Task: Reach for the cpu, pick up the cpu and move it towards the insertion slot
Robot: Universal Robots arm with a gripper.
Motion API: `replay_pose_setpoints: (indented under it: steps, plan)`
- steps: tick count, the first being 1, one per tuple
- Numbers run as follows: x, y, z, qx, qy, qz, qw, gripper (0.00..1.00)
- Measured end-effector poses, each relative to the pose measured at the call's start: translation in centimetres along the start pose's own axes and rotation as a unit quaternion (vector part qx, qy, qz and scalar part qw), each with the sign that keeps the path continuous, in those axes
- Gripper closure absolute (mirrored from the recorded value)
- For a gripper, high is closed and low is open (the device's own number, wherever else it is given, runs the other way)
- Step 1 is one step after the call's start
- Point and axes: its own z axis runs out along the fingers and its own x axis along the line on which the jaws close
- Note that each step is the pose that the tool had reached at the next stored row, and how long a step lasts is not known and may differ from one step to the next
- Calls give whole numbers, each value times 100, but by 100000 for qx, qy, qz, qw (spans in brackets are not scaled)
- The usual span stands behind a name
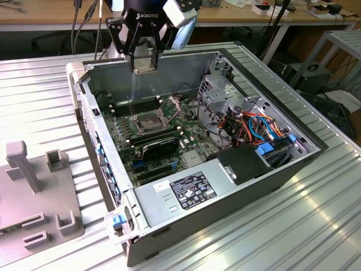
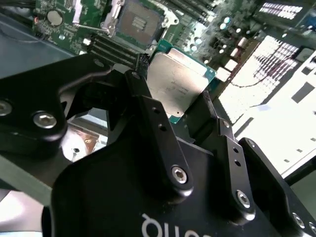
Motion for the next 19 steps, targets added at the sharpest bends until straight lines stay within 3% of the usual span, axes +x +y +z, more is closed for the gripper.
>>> replay_pose_setpoints:
  steps: [2,11,15,19]
  plan:
    - [-64,39,14,16,6,-14,100000,45]
    - [-230,88,77,-25,6,-6,100000,45]
    - [-255,105,112,-986,46,7,99995,45]
    - [-261,117,148,-1101,42,7,99994,45]
